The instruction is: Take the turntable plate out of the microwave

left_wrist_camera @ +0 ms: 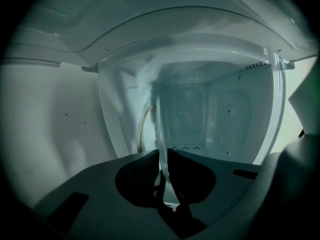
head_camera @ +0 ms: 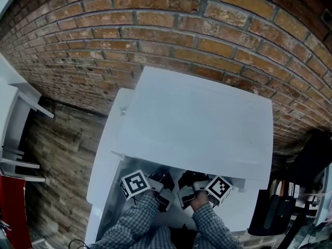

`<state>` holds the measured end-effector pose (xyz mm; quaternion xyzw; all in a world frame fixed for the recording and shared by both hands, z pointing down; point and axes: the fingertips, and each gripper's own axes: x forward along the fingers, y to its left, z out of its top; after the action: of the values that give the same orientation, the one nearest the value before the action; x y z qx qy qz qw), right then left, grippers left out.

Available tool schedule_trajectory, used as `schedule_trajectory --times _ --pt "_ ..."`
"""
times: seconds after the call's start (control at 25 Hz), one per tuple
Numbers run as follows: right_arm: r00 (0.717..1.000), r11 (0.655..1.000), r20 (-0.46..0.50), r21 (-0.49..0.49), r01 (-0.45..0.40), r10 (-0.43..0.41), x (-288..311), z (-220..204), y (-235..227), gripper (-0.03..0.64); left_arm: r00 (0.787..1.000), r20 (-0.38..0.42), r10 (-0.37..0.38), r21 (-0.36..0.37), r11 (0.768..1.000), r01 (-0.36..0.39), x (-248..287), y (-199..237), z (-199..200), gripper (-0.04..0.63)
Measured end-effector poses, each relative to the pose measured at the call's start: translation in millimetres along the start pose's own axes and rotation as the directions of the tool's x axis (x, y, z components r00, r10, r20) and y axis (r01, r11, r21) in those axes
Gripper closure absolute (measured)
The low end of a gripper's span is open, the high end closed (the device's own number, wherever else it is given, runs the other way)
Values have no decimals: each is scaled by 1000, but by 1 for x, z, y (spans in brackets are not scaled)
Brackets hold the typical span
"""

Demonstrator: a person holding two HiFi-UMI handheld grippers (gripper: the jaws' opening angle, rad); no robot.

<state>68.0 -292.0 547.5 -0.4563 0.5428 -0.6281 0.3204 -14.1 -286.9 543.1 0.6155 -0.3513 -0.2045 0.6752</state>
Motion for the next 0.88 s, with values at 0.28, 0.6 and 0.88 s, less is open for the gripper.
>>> schedule_trajectory --times 0.28,0.6,0.88 --pt "999 999 -7 -21 -39 39 0 1 9 571 1000 19 -24 11 1000 23 12 -1 6 557" --pt "998 998 -3 3 -69 69 -2 0 12 571 990 76 -116 -19 993 118 27 -8 21 555" --pt "996 996 -7 18 -86 86 -2 1 12 571 977 112 -183 -35 982 188 36 -16 31 558"
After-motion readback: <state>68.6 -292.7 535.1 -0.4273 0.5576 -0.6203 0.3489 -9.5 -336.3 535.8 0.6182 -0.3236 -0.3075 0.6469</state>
